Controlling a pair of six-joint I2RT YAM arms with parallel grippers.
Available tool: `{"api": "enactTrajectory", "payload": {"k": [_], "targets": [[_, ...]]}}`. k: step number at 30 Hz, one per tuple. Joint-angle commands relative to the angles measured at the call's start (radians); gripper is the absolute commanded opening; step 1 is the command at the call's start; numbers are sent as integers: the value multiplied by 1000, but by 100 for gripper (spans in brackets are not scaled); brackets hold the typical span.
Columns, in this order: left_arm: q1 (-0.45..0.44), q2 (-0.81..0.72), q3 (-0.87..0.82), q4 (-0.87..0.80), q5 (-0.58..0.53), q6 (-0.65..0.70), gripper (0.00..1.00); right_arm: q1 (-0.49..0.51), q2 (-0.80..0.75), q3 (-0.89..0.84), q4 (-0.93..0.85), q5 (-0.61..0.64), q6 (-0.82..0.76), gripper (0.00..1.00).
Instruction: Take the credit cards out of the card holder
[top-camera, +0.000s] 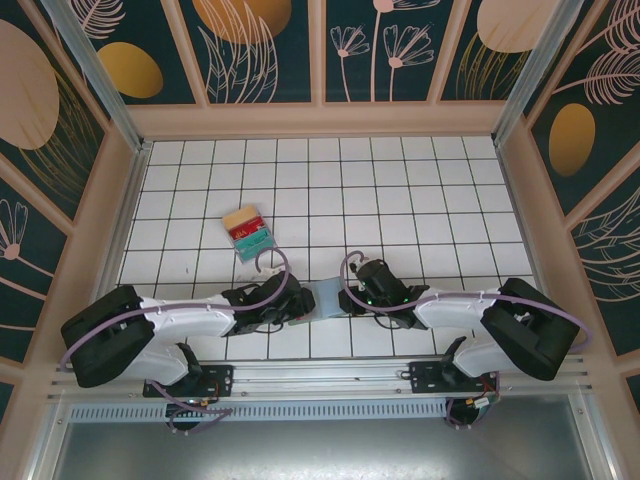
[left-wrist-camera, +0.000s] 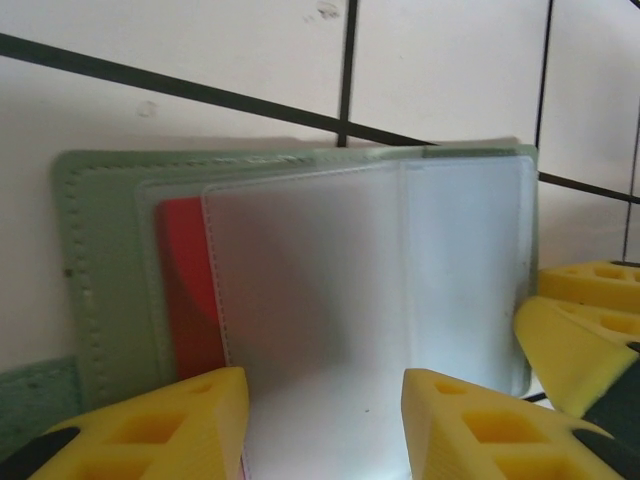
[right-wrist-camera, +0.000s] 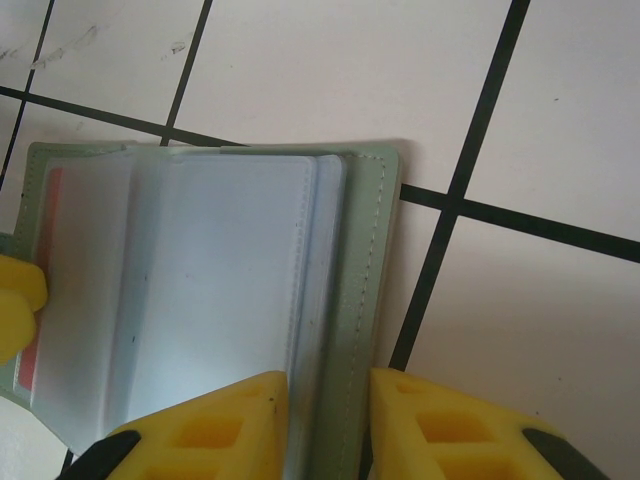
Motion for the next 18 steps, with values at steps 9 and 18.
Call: {"api": "enactTrajectory", "payload": {"k": [9, 18], "targets": [[-9, 20, 42, 95, 48, 38, 48, 9, 20, 28, 1, -14, 3, 28], [-9, 28, 78, 74, 28, 34, 48, 9, 17, 28, -2, -9, 3, 28]]}}
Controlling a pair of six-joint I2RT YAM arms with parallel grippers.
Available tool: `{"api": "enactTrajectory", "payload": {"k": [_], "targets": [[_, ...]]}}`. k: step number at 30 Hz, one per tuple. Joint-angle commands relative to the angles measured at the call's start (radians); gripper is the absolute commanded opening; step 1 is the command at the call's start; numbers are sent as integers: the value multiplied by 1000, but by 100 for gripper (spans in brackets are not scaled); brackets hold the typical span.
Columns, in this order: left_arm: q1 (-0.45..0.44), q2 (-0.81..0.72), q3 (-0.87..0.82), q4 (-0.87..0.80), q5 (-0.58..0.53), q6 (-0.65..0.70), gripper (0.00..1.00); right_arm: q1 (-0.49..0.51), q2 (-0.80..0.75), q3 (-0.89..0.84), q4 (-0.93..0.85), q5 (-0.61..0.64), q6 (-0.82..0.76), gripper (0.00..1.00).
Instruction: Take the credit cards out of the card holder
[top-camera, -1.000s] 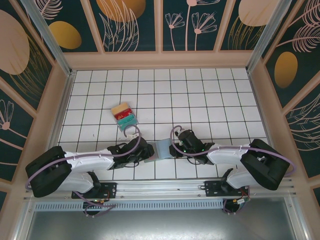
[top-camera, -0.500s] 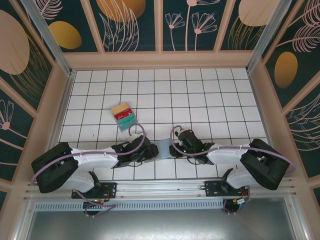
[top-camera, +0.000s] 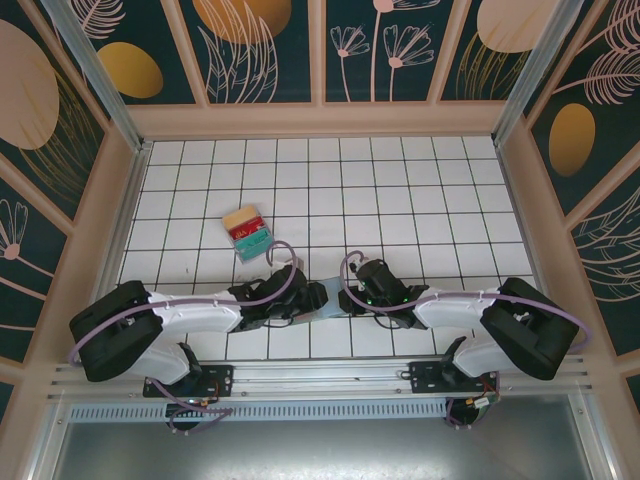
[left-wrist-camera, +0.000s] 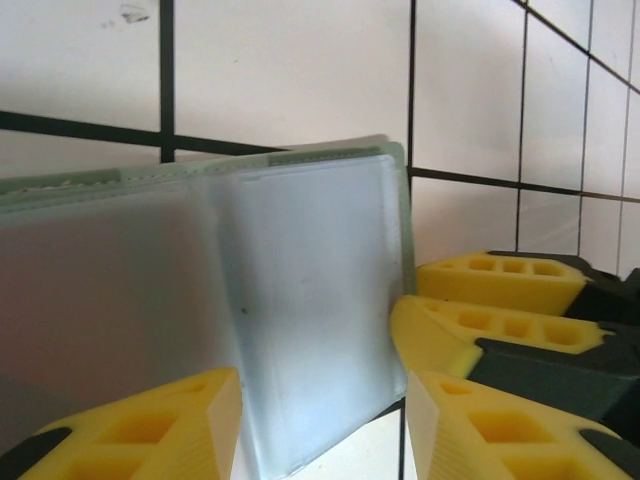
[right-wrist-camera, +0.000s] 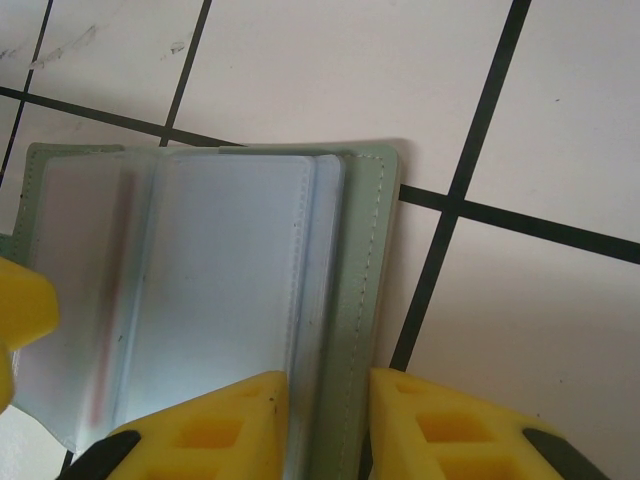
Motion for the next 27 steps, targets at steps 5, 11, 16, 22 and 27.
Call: {"api": "enactTrajectory", "payload": {"k": [5, 11, 16, 22, 27], "targets": [[-7, -116, -16, -149, -94, -25, 48, 10, 16, 27, -1, -12, 3, 28], [-9, -194, -92, -203, -117, -55, 48, 9, 20, 29, 1, -14, 3, 28], [-7, -171, -104, -191, -103, -54, 49, 9, 24, 30, 1, -15, 3, 28], [-7, -118, -86, -174, -87, -41, 49, 9, 24, 30, 0, -14, 3, 28], [-7, -83, -77, -176, -81, -40, 49, 9, 22, 30, -1, -14, 3, 28]]}}
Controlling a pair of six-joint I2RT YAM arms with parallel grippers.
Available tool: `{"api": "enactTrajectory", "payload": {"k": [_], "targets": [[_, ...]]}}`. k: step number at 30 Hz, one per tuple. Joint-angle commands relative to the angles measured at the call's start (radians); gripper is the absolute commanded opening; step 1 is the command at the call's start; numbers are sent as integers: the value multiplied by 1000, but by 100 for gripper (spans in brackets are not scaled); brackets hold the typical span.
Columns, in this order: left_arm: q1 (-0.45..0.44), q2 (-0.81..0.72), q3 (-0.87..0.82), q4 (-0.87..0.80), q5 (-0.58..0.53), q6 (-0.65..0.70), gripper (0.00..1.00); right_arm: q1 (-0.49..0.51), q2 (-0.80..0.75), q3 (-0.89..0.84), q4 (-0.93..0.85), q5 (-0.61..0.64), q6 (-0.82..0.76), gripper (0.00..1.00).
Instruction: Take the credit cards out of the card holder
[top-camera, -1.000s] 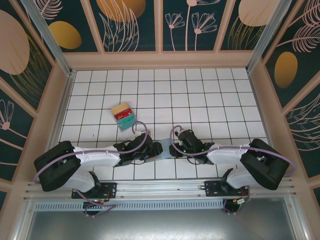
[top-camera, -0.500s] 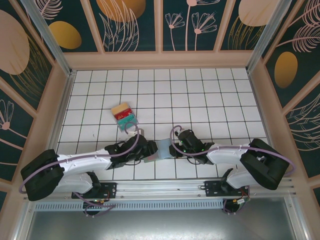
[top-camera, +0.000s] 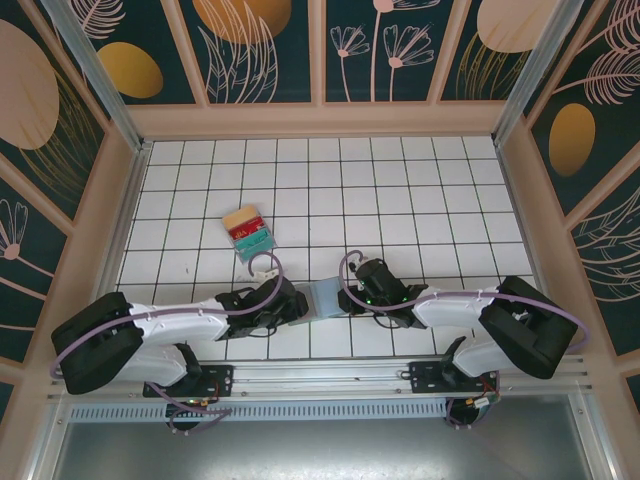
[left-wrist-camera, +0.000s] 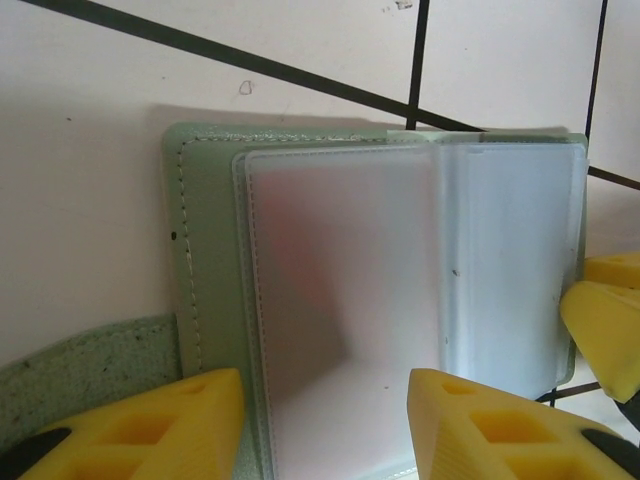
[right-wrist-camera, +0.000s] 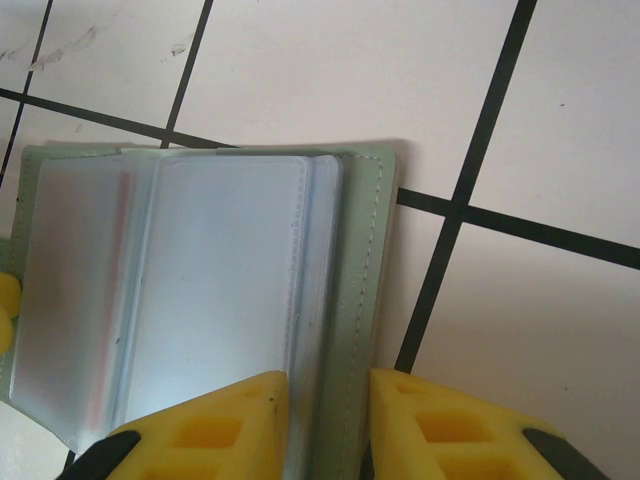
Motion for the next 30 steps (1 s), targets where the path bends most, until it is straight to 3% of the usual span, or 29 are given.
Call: {"api": "enactTrajectory", "payload": {"k": [1, 8, 15, 30], "targets": [[-5, 30, 14, -1, 14, 5, 49, 9, 12, 23, -1, -13, 3, 28], [-5, 37, 16, 113, 68, 26, 49, 9, 15, 24, -2, -13, 2, 28], [-6, 54, 48, 112, 80, 44, 50, 9, 15, 25, -2, -13, 2, 28], [-6, -34, 58, -73, -33, 42, 53, 9, 21, 26, -2, -15, 2, 28]]}}
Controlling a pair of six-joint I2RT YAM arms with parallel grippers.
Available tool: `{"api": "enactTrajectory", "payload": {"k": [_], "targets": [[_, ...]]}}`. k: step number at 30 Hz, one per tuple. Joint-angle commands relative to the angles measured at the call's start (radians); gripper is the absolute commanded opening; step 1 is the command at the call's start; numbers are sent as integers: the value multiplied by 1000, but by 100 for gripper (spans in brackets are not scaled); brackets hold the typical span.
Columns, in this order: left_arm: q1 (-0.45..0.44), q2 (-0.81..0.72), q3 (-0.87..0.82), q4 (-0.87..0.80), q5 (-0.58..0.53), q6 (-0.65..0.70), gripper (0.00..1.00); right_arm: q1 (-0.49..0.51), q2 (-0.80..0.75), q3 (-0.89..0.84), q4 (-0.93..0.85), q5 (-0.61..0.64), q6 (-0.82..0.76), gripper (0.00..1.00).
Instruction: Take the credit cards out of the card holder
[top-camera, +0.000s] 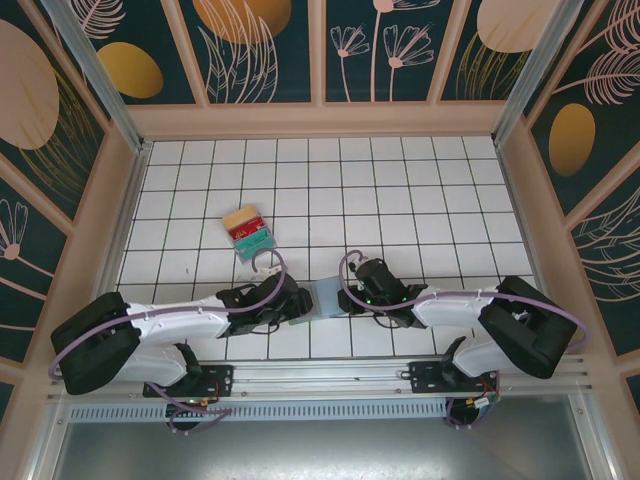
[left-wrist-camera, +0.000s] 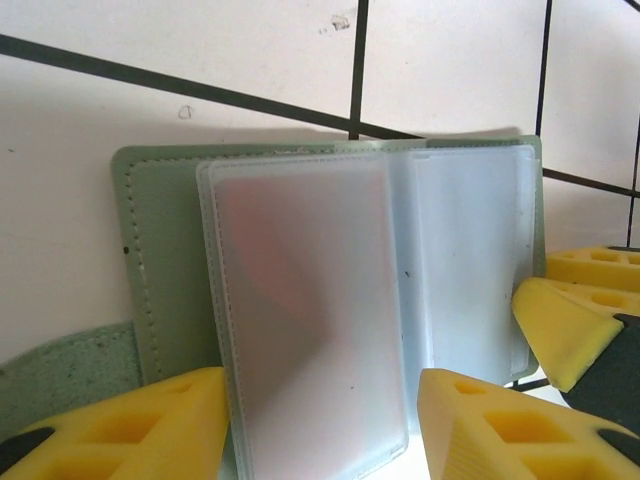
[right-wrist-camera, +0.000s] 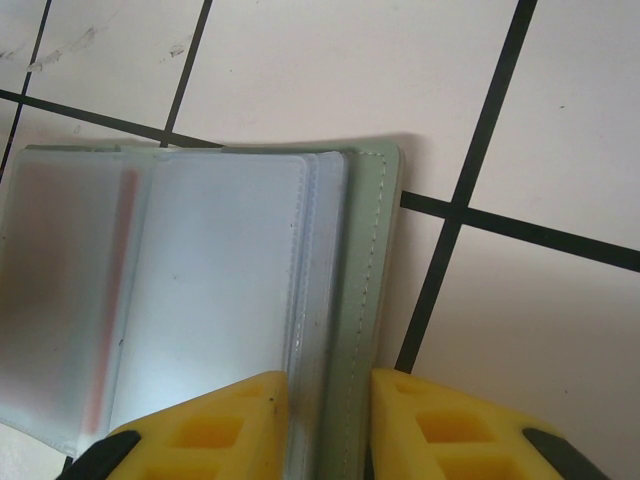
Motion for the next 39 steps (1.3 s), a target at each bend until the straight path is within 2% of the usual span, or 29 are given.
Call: {"api": "enactTrajectory", "payload": {"k": [1, 8, 15, 23, 29, 39], "targets": [[-6, -19, 20, -35, -30, 12, 53, 9, 18, 25, -1, -16, 2, 28], [-6, 15, 44, -48, -38, 15, 53, 9, 18, 25, -1, -17, 2, 28], [-6, -26, 27, -81, -82, -9, 52, 9, 19, 25, -1, -18, 2, 28], [-6, 6, 6, 15, -11, 2, 53, 10, 23, 27, -1, -18, 2, 28], [-6, 52, 22, -14, -11, 5, 53, 9, 23, 26, -1, -18, 2, 28], [-5, 33, 17, -50, -30, 1, 52, 9, 22, 27, -1, -20, 2, 28]]}}
